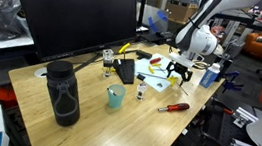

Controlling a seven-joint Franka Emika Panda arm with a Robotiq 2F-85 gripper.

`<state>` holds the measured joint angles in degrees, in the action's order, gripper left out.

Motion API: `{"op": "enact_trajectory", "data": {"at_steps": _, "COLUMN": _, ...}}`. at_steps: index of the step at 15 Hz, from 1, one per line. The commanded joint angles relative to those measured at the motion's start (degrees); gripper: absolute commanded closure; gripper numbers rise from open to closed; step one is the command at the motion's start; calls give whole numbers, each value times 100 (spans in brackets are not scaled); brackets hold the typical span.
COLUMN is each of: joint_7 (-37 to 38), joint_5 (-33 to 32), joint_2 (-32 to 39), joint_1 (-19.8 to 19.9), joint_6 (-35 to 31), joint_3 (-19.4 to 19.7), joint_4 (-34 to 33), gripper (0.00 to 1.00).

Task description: Remove one yellow object from the table and put it on the black rack

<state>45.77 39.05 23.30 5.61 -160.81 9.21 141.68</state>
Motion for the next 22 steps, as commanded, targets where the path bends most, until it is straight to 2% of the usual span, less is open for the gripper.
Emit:
{"op": "enact_trajectory", "data": {"at_steps": 1, "joint_7": 62, "joint_5": 50, "joint_2": 50, "joint_1": -35, "joint_6": -307, "joint_3": -59, "joint_4": -49, "gripper": 0}}
{"op": "enact_trajectory", "data": {"at_steps": 6, "joint_7": 106, "joint_5": 90, "joint_2": 14, "joint_1": -63, "joint_6": -433, "joint_3": -89, "joint_4": -64, "gripper": 0}}
{"op": "enact_trajectory", "data": {"at_steps": 11, "joint_7": 98, "joint_5": 490, "joint_2": -244, "joint_1": -36, "joint_6": -502, "joint_3": -191, "joint_4": 263, "gripper": 0}}
{"op": "enact_trajectory", "data": {"at_steps": 22, "joint_7": 516, "joint_5": 455, "joint_2": -576, "joint_1": -452, "joint_6": -1311, "joint_3": -147, "joint_4": 1107, "gripper": 0}}
